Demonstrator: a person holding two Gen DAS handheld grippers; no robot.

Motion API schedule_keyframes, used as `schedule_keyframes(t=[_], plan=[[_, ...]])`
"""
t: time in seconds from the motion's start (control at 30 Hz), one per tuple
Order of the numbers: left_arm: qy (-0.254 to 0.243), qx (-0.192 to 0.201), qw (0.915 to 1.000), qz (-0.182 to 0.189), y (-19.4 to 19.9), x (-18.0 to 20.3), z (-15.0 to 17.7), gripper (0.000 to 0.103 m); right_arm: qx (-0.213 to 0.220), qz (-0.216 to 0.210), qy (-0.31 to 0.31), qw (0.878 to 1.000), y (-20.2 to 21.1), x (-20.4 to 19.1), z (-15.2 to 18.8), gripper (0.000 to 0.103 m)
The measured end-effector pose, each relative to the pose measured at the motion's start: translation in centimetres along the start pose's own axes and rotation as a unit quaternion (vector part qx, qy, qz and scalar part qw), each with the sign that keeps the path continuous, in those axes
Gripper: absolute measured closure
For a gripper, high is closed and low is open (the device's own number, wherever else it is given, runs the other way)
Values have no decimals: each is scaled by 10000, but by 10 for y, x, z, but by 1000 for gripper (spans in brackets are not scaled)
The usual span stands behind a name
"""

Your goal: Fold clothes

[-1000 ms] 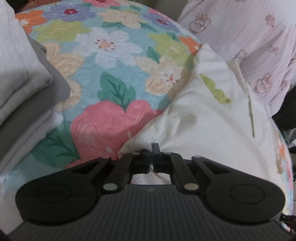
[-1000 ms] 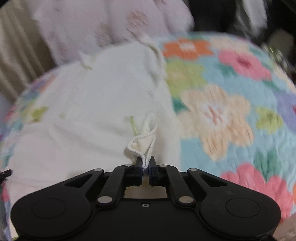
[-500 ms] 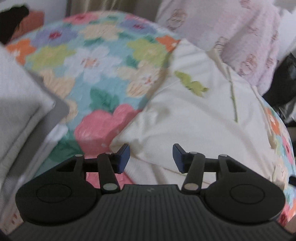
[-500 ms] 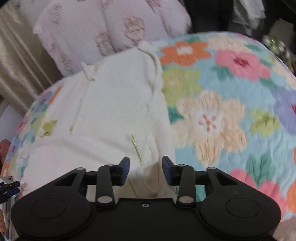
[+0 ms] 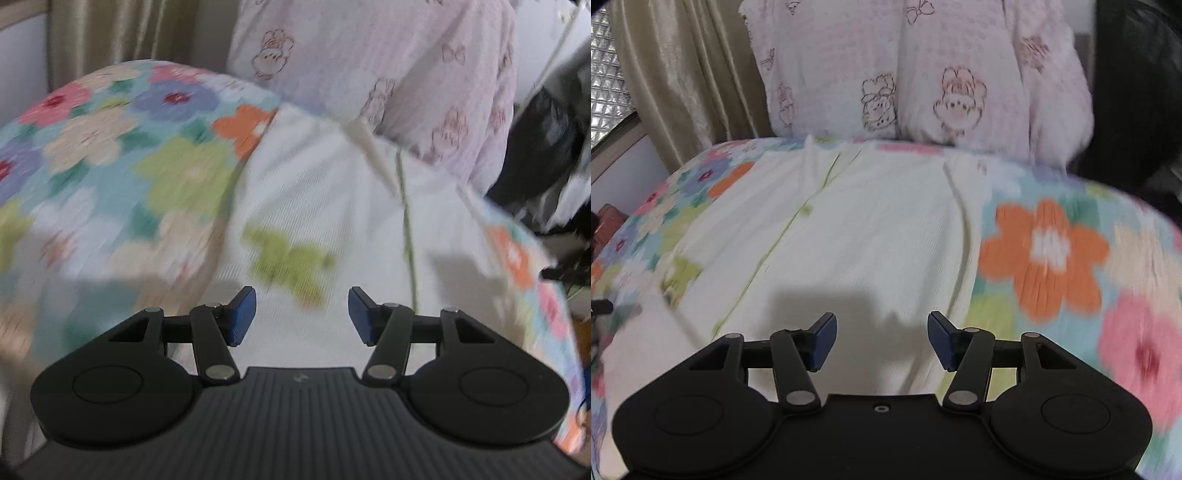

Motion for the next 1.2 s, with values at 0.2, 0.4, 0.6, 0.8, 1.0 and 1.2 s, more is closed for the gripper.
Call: schedule_keyframes(t=[0.2,0.4,0.6,0.8,1.0,1.2], plan=[[-204,-271,9965,-761,-66,4,-80,58,33,-610,631,9961,-41,19,-73,43],[-496,24,9952,-844,-140,7,-134,47,-270,187,848,9959,-102,69,-101,43],[-730,-129,9924,-984,-227,14,-166,44,-716,860,641,9917,-164,121,-108,42],[-363,-173,9969,-671,-272,21,-165,49,-276,432,66,9987,-184,141,-117,82],[-567,373,9949,-747,-243,48,-165,101,67,421,361,9984,-171,118,-116,95],[-212,835,9959,-286,-156,62,-167,101,514,-70,542,9972,-113,54,-123,95]])
Point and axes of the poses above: each gripper's, at about its wrist camera, not at the fingertips, and y roughly against the way its jaws point, x to its right, z to its underside, the point moved 10 cm from there along -y, roughly the way its jaws point, and after that the axes turned 11 degrees about -z, right-handed, at the moved point
